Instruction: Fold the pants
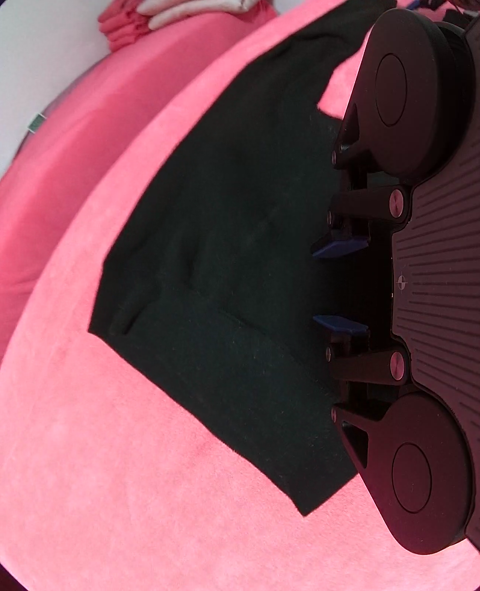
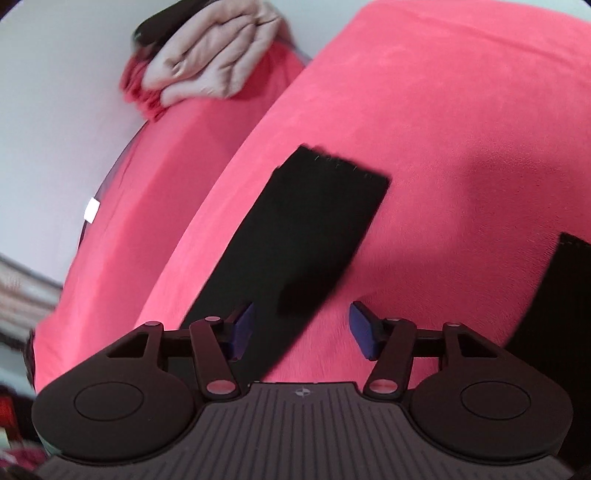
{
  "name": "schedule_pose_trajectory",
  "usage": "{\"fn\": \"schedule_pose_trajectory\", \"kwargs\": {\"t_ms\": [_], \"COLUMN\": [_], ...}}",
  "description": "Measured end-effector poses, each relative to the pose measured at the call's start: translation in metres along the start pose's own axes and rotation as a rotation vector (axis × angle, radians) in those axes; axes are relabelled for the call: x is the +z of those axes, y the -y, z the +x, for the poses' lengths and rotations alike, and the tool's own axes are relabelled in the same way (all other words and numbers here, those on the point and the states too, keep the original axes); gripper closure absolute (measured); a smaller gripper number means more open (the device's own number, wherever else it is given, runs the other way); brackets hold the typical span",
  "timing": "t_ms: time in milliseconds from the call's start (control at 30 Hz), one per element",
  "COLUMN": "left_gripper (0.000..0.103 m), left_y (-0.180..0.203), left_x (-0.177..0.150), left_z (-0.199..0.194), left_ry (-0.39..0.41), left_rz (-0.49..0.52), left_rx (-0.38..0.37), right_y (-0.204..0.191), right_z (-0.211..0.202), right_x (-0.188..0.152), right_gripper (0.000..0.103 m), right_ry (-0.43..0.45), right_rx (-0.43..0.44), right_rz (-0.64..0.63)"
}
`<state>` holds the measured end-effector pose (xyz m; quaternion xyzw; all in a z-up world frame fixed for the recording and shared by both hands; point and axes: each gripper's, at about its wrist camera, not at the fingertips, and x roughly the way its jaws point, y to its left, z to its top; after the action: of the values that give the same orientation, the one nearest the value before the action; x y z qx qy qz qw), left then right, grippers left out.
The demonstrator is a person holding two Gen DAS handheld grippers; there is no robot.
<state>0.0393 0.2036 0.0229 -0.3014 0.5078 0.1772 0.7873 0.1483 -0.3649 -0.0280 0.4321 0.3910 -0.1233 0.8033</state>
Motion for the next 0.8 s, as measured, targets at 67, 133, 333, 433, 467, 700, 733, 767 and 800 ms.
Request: {"fn": "schedule_pose_trajectory", "kwargs": {"t_ms": [67, 133, 333, 433, 467, 700, 733, 767, 800], "left_gripper": [0.0, 0.0, 0.0, 0.0, 0.0, 0.0, 0.0, 0.0, 0.0], "left_y": [-0.004, -0.008, -0.006, 0.003, 0.007, 0.01, 0.01, 0.01, 0.01], "left_x": [0.002, 0.003, 0.005, 0.007, 0.003, -0.004, -0.005, -0.007, -0.008], "left_z": [0.008, 0.016, 0.023, 0.023, 0.021, 0.018, 0.016, 0.013, 0.008], "left_ry": [-0.02, -0.037, -0.047, -0.044, -0.044, -0.058, -0.059, -0.059, -0.058], "left_rz": [-0.009, -0.031, -0.028, 0.003, 0.008, 0.0, -0.001, 0.001, 0.001], "left_rx": [0.017, 0.02, 0.03, 0.039, 0.038, 0.023, 0.022, 0.018, 0.016], "right_y": [0.004, 0.007, 0.015, 0.009, 0.008, 0.05, 0.055, 0.057, 0.06], "right_z": [0.003, 0.009, 0.008, -0.023, -0.034, -0.038, -0.044, -0.052, -0.058], "right_x": [0.007, 0.018, 0.035, 0.039, 0.04, 0.037, 0.031, 0.027, 0.023], "right_gripper": [0.04, 0.052, 0.095, 0.095, 0.096, 0.099, 0.096, 0.094, 0.089], "right_ry": [0.026, 0.038, 0.015, 0.066, 0.085, 0.034, 0.053, 0.071, 0.076], "right_rx": [0.026, 0.018, 0.021, 0.077, 0.084, -0.05, -0.053, -0.039, -0.026], "right_rz": [0.042, 0.079, 0.091, 0.04, 0.028, -0.012, -0.021, -0.025, -0.022]}}
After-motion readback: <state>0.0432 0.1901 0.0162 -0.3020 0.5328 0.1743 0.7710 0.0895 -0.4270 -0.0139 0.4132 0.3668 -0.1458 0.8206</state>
